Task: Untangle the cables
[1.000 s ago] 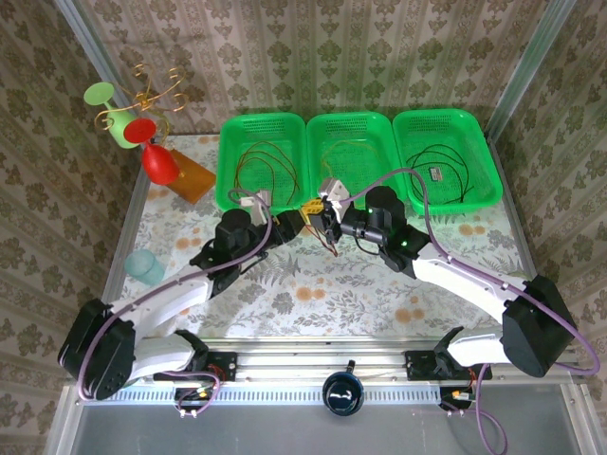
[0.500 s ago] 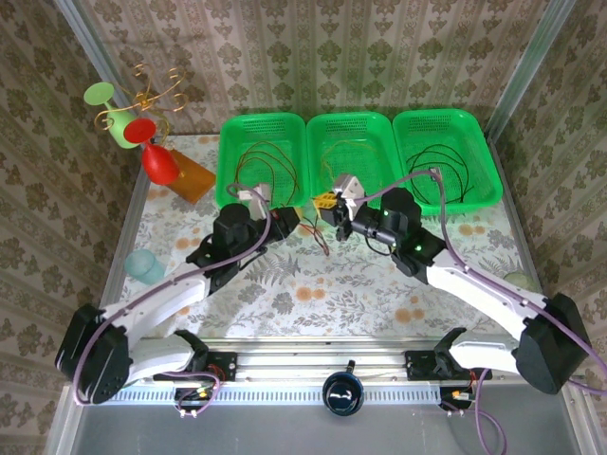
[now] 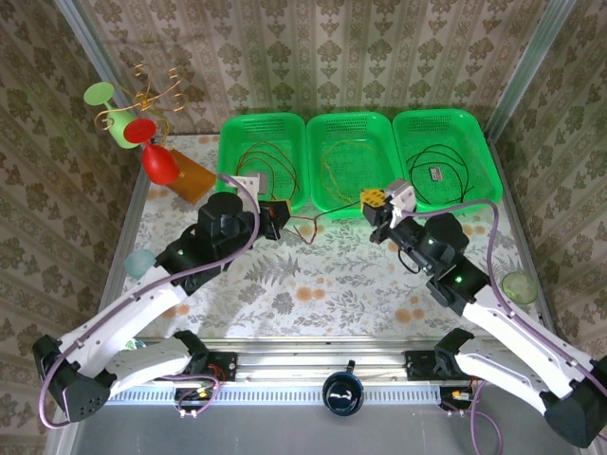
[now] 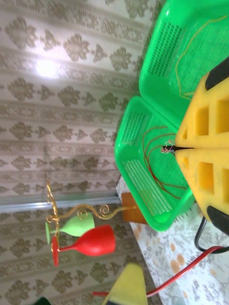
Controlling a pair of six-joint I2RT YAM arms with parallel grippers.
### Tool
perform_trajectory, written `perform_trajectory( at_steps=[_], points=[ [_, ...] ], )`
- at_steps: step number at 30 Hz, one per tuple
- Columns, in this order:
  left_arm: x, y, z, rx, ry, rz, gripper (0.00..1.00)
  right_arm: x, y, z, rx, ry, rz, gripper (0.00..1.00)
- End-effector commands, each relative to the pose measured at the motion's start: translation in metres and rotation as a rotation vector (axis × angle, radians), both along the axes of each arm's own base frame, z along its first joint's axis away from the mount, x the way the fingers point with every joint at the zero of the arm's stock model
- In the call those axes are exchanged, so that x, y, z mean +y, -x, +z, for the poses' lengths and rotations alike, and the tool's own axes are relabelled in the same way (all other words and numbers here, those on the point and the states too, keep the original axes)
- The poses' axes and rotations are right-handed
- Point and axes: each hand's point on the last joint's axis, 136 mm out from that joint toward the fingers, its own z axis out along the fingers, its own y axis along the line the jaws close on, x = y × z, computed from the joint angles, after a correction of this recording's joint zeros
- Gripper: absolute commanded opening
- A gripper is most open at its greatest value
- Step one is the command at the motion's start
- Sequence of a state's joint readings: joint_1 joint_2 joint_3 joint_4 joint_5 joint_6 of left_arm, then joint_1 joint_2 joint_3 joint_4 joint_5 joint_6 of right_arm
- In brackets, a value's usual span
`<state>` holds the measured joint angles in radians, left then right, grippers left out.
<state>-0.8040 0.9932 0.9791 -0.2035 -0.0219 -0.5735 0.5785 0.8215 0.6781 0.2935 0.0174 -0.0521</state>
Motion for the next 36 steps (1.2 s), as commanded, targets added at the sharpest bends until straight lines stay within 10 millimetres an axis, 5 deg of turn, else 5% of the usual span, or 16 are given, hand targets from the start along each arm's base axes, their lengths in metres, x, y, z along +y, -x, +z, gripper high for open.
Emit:
perform_trajectory(
  at_steps=[1, 19, 36],
  points=[
    [0.017, 0.005, 0.014, -0.080, -0.090, 0.015, 0.00, -0.032, -0.001, 0.002, -0.001, -0.013, -0.138, 0.00],
    [0.063, 0.019, 0.105, -0.419, -0.107, 0.130, 0.00, -0.085, 0.016, 0.037, -0.098, -0.023, -0.314, 0.00],
    [0.134, 0.025, 0.101, -0.440, -0.337, 0.338, 0.00, -0.182, 0.028, 0.037, -0.117, -0.068, -0.740, 0.00]
  ],
)
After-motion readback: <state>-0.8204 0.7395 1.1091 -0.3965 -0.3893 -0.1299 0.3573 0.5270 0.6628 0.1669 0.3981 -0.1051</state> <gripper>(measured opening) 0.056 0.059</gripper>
